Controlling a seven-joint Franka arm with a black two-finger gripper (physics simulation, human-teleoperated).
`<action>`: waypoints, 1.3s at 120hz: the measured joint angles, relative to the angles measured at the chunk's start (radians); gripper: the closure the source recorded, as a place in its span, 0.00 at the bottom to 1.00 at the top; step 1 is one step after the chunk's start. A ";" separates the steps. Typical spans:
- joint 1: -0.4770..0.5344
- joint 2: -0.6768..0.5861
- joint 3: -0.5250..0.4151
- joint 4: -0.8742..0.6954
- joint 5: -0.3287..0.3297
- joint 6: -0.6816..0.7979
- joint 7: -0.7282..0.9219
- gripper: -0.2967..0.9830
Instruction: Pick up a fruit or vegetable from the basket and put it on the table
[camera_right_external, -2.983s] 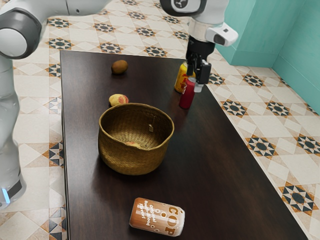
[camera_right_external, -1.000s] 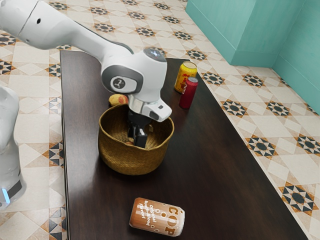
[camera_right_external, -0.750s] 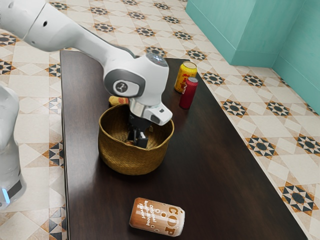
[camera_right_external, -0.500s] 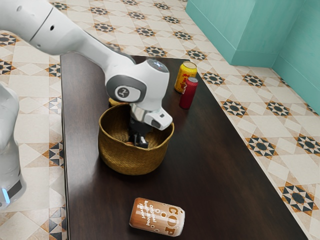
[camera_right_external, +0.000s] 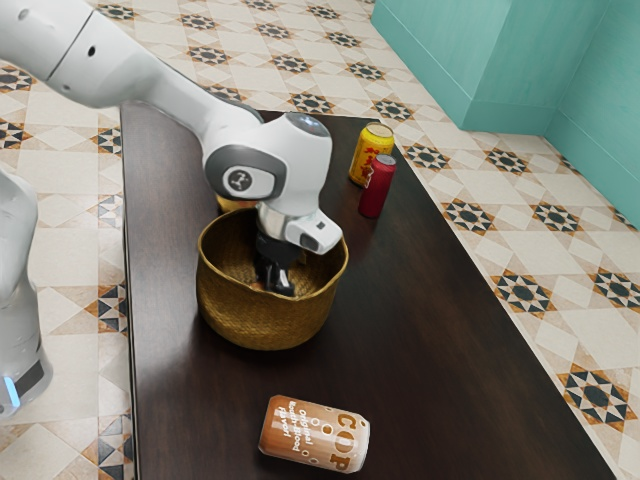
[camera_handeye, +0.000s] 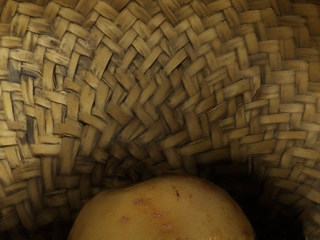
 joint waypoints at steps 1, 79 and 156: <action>0.000 -0.002 0.000 0.000 0.000 -0.002 0.000 0.49; -0.016 0.221 -0.087 0.784 0.173 -0.321 -0.008 0.51; -0.054 0.559 -0.106 1.150 0.287 -0.448 -0.015 0.26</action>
